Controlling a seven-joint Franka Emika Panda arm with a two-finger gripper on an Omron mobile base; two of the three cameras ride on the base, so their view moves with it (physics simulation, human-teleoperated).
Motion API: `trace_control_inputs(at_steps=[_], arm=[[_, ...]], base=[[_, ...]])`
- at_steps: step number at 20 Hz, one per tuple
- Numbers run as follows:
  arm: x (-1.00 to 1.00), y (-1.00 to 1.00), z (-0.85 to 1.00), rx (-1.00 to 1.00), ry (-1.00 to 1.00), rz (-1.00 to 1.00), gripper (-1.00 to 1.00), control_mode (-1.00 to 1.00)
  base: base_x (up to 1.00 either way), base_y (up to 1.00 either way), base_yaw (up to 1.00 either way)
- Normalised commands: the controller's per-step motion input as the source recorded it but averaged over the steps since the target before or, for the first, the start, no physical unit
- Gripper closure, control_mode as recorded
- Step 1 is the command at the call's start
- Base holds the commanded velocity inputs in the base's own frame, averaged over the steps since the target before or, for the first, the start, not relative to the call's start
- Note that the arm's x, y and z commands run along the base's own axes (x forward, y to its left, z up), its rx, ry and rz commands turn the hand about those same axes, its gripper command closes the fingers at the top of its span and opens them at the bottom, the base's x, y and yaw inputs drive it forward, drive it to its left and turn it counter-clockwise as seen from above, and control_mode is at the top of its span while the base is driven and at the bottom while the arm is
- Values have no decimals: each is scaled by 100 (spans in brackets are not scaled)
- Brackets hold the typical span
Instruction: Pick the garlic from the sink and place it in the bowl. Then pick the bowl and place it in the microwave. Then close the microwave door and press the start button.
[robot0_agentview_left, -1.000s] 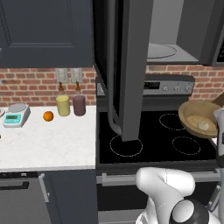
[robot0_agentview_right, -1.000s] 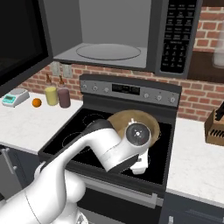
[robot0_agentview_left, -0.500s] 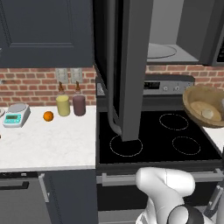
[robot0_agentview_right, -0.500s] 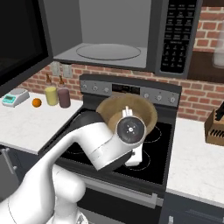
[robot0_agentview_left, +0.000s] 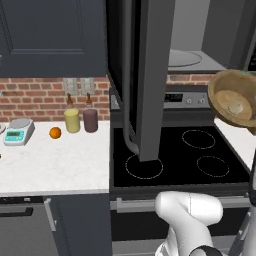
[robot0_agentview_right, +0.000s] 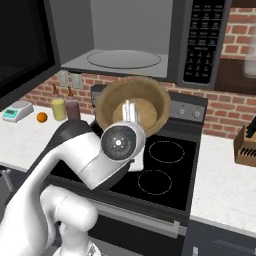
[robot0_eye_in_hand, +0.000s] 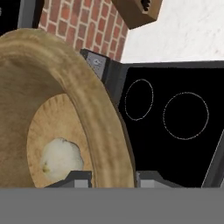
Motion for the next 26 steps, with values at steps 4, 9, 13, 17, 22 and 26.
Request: trace_control_inputs(at_steps=[4,9,13,17,22,26], arm=[[0,36,56,0,-20,-6,100,-100],[0,28,46,-1,-12,-5,100,-100],[5,8,40,-1,4,-1,100,-100],[16,9,44,0,10,0,100,-100],[17,26,46,0,9,1,100,-100],[31,34,15,0,4,4,100,-100]], base=[[0,0,0],[0,0,0],[0,0,0],[0,0,0],[0,0,0],[0,0,0]])
